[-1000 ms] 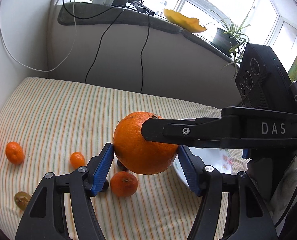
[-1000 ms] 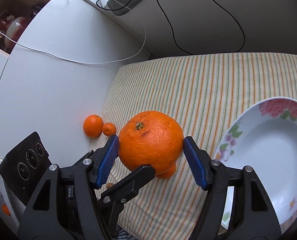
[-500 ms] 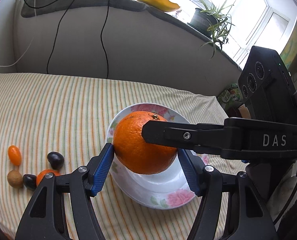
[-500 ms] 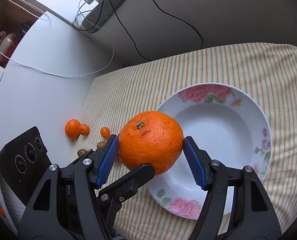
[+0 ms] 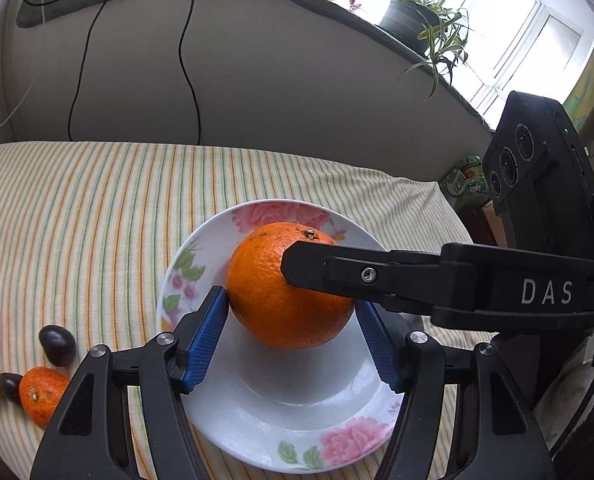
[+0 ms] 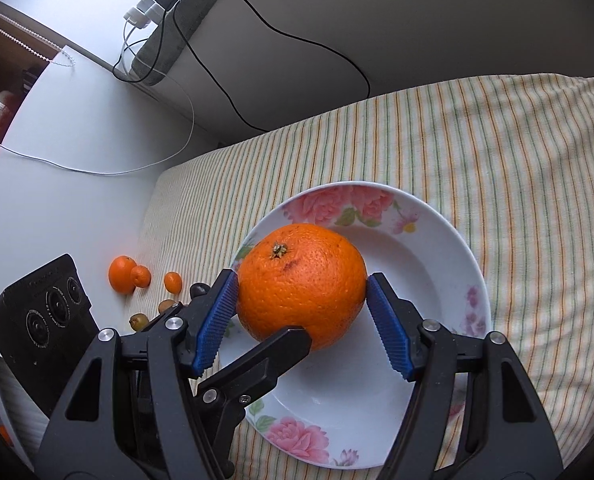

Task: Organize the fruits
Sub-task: 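Carry the large orange with the right tool onto the white plate, then open the right tool and lift away from the orange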

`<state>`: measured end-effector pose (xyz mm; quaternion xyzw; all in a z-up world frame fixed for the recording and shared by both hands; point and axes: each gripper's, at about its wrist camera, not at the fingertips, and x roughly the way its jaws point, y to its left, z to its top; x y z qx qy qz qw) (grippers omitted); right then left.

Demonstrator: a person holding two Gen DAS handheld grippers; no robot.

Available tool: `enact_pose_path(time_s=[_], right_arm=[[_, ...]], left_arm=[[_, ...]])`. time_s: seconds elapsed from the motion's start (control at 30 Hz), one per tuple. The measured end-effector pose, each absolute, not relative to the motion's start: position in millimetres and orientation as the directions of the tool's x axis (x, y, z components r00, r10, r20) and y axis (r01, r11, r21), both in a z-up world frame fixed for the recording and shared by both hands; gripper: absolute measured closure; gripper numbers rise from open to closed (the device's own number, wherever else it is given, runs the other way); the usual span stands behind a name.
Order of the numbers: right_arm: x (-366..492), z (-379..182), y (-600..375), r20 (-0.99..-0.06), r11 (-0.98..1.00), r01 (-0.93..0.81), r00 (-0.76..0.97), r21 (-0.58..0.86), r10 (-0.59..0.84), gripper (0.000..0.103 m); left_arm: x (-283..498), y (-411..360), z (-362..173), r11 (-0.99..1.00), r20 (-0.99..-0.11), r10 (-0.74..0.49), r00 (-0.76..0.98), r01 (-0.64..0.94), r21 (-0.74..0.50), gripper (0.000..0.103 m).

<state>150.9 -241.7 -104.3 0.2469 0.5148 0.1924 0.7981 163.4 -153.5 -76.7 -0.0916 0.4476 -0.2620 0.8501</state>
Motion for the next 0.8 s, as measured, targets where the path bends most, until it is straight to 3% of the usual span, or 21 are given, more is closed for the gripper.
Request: enact_pose_path(time_s=[0.3,0.4,0.5,0.8], right_arm=[[147.8,-99.3,-235.7,-0.743,0.83,-0.078,0.406,0.552,0.532,0.032],[144.9,-90.7,-235.4,-0.753,0.854,-0.08,0.433,0.515,0.495,0.02],[140.2,-82.0,-240.3,-0.744,0.855,-0.072,0.459,0.514,0.486,0.016],[123.5,-66.2,-241.8,-0.753,0.895,-0.083,0.51,0.438,0.415,0.016]], left_arm=[[163.1,-162.6,-74.9,0.859,-0.734,-0.497,0.463,0.378,-0.344,0.037],[158.2,-158.0,-73.7,0.862,-0.738,-0.492,0.462,0.379,-0.338,0.034],[153.4,-152.6,-72.2,0.866,-0.739,-0.485,0.468,0.376,-0.331,0.034],[129.3,-129.8,-60.2,0.882,-0.727,-0.454,0.515,0.373,-0.287,0.034]])
